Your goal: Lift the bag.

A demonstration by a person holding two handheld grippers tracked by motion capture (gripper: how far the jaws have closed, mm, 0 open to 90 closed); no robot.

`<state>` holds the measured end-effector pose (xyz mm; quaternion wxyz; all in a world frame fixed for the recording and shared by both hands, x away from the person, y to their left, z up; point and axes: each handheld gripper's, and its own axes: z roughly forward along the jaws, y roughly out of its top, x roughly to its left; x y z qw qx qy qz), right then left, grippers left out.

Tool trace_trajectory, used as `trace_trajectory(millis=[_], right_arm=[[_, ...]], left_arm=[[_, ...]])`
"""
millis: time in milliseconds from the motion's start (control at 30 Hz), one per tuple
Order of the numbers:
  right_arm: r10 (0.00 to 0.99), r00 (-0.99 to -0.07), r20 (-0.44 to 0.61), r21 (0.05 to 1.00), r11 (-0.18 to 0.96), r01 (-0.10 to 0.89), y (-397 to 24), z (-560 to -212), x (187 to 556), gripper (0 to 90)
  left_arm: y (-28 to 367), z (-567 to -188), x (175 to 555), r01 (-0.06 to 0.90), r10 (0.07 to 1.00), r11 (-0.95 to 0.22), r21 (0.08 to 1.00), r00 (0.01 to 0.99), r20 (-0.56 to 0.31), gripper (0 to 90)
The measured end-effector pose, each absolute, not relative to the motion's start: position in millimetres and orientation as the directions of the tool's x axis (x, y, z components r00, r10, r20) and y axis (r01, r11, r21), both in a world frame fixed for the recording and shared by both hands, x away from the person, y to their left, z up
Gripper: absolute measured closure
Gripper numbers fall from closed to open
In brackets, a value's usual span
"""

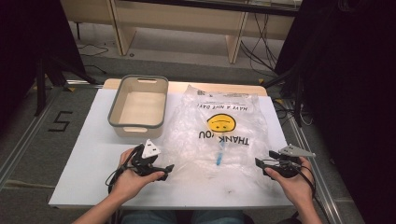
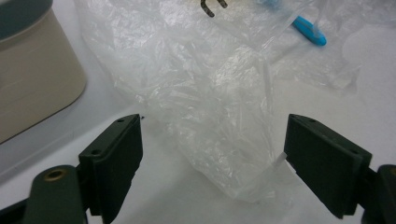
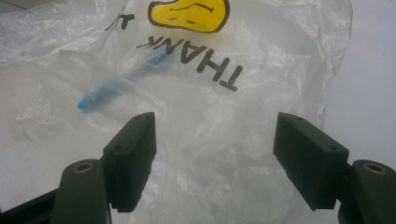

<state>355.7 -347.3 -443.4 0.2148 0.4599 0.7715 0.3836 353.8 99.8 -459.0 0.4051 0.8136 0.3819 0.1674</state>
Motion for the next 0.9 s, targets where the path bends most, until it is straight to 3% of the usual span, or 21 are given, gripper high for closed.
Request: trace_trajectory(millis=[367, 900], right_arm=[[0.890, -0.455, 0.030, 0.756, 0.278, 0.593, -356.5, -447.2, 349.4, 31.2], [0.887, -0.459, 0.054, 0.644, 0.320, 0.695, -351.7, -456.3, 341.0, 28.3]], left_arm=[[95.5, -460.4, 355.6, 0.510, 0.768, -0.367, 0.778, 0.638, -0.056, 21.4], [81.2, -483.0, 358.7, 0.580, 0.742, -0.471, 0.664, 0.668, -0.058, 24.2]])
